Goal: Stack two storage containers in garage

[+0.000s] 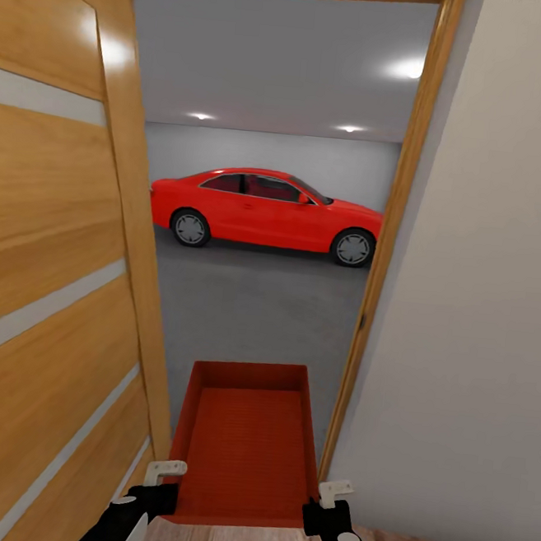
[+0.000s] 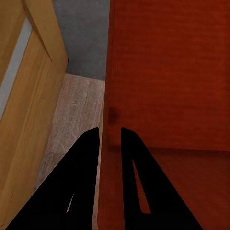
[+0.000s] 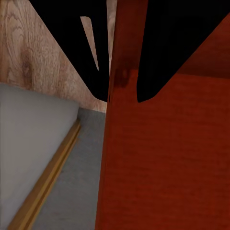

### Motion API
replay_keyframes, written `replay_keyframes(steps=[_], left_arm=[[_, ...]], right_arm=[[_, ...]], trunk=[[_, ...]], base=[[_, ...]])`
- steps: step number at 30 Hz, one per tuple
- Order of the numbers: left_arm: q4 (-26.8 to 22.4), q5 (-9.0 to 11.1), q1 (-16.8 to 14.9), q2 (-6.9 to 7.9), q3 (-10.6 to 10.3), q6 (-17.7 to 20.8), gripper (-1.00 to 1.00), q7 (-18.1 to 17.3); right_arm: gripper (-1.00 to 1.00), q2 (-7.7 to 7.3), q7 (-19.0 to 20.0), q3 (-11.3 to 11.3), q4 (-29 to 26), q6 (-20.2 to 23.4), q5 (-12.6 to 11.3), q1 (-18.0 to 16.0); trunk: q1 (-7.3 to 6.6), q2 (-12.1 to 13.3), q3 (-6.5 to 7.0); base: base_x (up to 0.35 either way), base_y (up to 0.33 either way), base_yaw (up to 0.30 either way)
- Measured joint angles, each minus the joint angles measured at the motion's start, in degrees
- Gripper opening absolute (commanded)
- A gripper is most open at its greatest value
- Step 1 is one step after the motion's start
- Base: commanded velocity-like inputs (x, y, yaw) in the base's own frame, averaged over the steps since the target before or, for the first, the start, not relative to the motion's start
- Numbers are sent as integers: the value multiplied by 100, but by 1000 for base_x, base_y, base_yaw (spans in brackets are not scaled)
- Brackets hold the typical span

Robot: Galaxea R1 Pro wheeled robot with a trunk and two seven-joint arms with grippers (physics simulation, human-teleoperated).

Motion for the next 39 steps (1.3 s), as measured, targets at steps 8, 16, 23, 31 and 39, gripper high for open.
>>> replay_keyframes(steps=[8,16,23,31,39], left_arm=[[4,0,-1,0,-1,-2,-100,0],[3,-6,-1,-6,2,-2,-100,2],[-1,-2,0,-1,0,0,-100,2],[0,1,-1,0,-1,0,-100,1],[-1,-4,0,8,6,0,-100,-17]], right_arm=[[-100,0,-3,1,-2,1,-1,1],[-100,-5,3,-1,-2,1,-1,1],[-100,-1,1,-1,0,0,1,0],[-100,1,0,-4,0,0,4,0],[-100,8,-9,-2,0,0,6,0]], trunk=[[0,0,0],[0,0,0],[0,0,0],[0,0,0],[0,0,0]], base=[[0,0,-250],[0,0,-273],[0,0,-81],[0,0,-2],[0,68,0]])
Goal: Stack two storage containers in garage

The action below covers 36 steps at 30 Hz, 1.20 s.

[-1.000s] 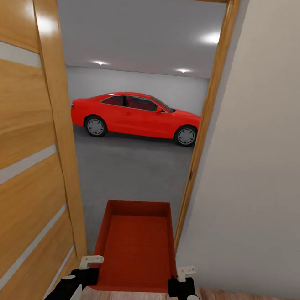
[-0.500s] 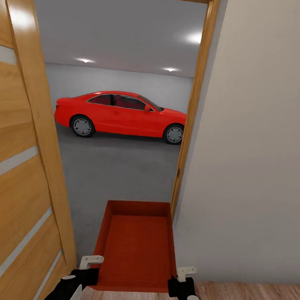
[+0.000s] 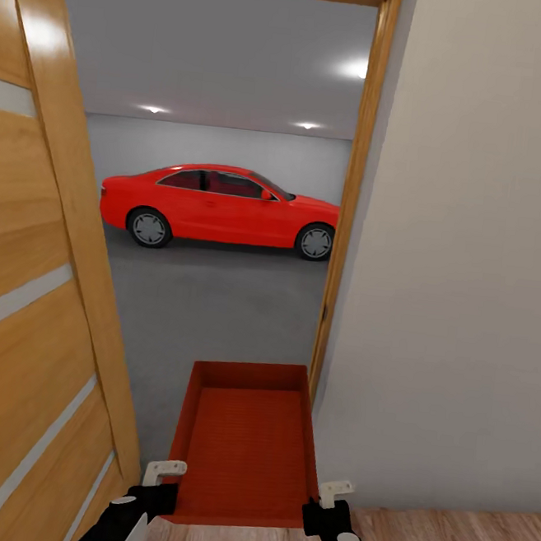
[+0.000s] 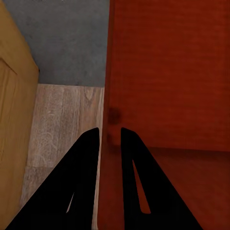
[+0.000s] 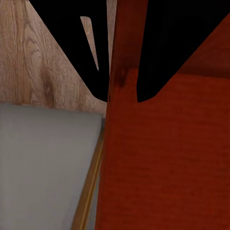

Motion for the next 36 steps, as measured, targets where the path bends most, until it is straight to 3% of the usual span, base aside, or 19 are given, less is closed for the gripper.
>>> replay_keyframes(steps=[36], left_arm=[[-1,5,0,-7,-6,1,-100,17]], right_arm=[[-100,-6,9,-3,0,0,1,0]], trunk=[[0,0,0]], base=[[0,0,88]])
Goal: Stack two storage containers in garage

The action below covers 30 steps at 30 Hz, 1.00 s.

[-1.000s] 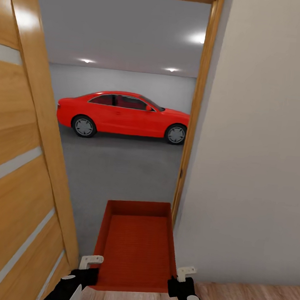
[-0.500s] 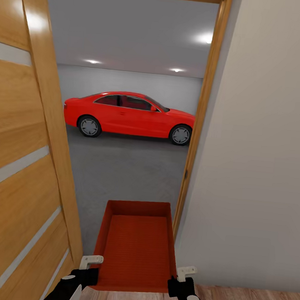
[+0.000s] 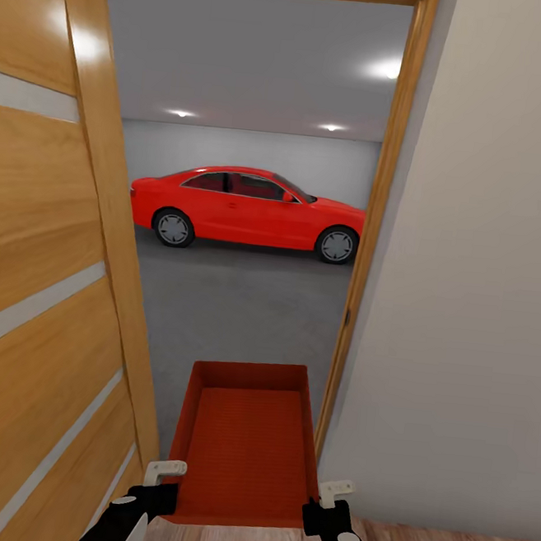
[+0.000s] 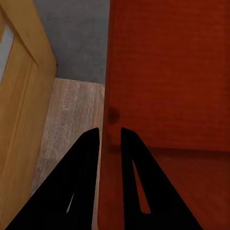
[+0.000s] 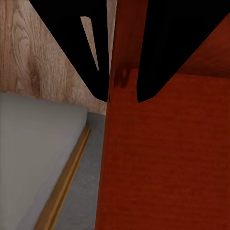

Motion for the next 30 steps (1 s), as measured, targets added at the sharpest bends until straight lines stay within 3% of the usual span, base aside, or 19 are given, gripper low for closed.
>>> replay_keyframes(steps=[9,24,30], left_arm=[[1,-5,0,7,6,-1,-100,-18],[1,-6,-1,-5,2,-9,-100,-1],[3,-1,0,-2,2,-11,-100,-3]], right_arm=[[-100,7,-10,3,0,0,0,0],[-100,-4,3,-1,0,-9,0,0],[-100,-2,-1,2,0,-9,0,0]], trunk=[[-2,0,0],[0,0,0],[-3,-1,0]], base=[[190,0,1],[24,4,0],[219,117,0]])
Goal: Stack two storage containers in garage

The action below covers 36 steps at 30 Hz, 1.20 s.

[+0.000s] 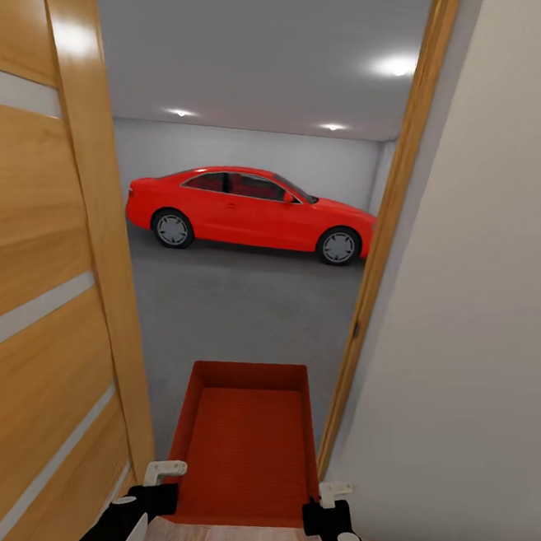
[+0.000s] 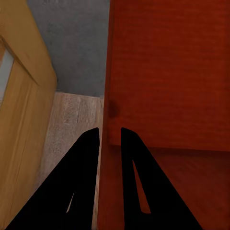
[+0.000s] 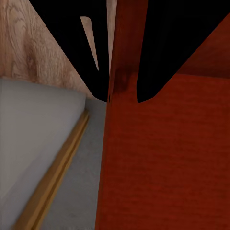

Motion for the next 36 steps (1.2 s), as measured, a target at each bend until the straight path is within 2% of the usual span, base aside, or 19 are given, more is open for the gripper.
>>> replay_keyframes(steps=[17,36], left_arm=[[-2,1,0,1,-2,2,-100,1],[4,-6,0,9,6,-5,-100,-24]], right_arm=[[-100,1,-1,-1,0,0,0,0],[-100,7,-12,4,0,0,1,0]], trunk=[[3,1,0],[0,0,0]], base=[[43,17,0],[277,93,0]])
